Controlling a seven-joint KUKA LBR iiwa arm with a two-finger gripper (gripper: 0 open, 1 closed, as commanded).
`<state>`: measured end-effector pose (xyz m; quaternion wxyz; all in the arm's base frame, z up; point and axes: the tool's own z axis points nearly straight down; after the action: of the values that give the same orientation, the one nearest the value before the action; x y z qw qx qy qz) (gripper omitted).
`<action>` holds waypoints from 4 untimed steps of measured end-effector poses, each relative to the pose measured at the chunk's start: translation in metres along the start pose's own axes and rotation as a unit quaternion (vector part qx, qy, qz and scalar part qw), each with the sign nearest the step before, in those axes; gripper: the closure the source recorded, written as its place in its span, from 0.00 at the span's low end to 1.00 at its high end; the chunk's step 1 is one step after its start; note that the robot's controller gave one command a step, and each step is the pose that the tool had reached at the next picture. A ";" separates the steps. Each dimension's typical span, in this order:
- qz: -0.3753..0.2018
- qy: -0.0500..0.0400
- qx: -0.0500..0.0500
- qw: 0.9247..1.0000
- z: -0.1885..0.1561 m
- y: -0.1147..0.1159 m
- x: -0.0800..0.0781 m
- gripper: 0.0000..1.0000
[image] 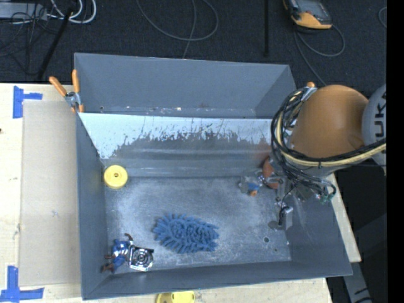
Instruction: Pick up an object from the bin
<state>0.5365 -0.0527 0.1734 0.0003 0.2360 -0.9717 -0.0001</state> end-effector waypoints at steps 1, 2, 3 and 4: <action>-0.038 -0.002 0.000 0.999 -0.023 0.005 -0.024 0.00; 0.066 -0.001 0.000 0.998 -0.012 0.027 -0.042 0.00; 0.049 -0.001 0.000 0.999 -0.008 0.041 -0.045 0.00; -0.075 0.001 -0.001 0.997 -0.039 0.049 -0.034 0.00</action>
Offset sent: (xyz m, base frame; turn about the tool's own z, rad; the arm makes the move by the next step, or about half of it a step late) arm 0.0322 0.0802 -0.0131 -0.0587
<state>0.5446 0.0066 0.2120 0.0013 0.3084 -0.9513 -0.0013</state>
